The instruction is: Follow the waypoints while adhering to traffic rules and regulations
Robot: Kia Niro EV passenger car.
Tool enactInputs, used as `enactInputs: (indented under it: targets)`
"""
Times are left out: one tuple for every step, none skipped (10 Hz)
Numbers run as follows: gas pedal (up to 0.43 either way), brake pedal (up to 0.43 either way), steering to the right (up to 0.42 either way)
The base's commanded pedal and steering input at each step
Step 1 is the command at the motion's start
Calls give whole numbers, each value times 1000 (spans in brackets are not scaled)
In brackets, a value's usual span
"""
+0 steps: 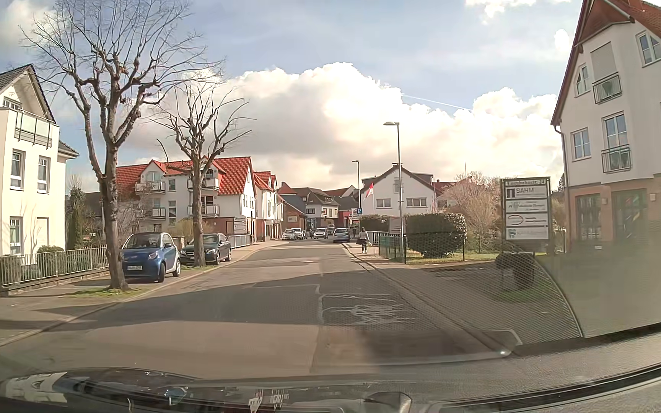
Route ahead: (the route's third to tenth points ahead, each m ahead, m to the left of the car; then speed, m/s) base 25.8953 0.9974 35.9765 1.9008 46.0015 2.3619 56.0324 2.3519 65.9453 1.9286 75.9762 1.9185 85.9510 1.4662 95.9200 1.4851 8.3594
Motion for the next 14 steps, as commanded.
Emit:
enactInputs:
  targets:
    - [130,0,-24]
    - [130,0,-24]
    - [110,0,-24]
    - [87,0,-24]
    - [87,0,-23]
    - [87,0,-23]
    - [87,0,-23]
    - [87,0,-23]
    - [79,0,-22]
    - [79,0,-20]
    - [47,0,-18]
    - [47,0,-18]
    - [39,0,-18]
    - [28,0,-18]
